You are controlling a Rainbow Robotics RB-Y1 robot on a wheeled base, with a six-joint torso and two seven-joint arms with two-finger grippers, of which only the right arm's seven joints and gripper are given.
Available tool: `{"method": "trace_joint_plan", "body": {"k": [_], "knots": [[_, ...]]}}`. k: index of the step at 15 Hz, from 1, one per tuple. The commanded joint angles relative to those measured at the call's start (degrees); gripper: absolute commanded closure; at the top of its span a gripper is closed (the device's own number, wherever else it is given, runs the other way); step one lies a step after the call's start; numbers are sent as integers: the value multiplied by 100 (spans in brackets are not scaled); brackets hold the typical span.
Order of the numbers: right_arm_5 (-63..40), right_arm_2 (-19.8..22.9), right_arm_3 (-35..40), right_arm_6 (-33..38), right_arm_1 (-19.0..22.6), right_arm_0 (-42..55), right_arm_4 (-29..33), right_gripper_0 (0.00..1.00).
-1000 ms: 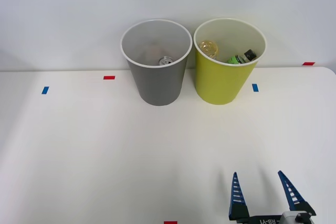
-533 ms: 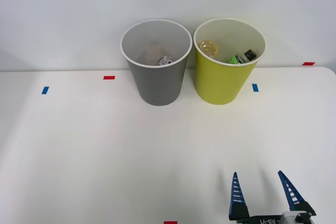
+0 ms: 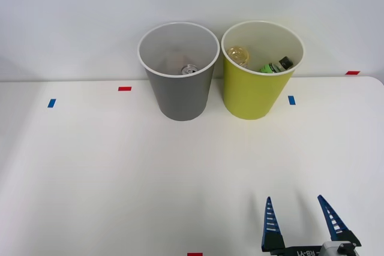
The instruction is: Put cans in the gray bin, plastic bottles in the light green bin
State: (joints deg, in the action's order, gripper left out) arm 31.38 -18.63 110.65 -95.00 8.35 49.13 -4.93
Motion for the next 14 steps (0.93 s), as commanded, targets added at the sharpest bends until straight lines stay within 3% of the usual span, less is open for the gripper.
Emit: {"method": "trace_joint_plan", "body": {"k": [1,14], "knots": [[0,0,1,-1,0,0,1,0],[0,0,1,-1,0,0,1,0]]}}
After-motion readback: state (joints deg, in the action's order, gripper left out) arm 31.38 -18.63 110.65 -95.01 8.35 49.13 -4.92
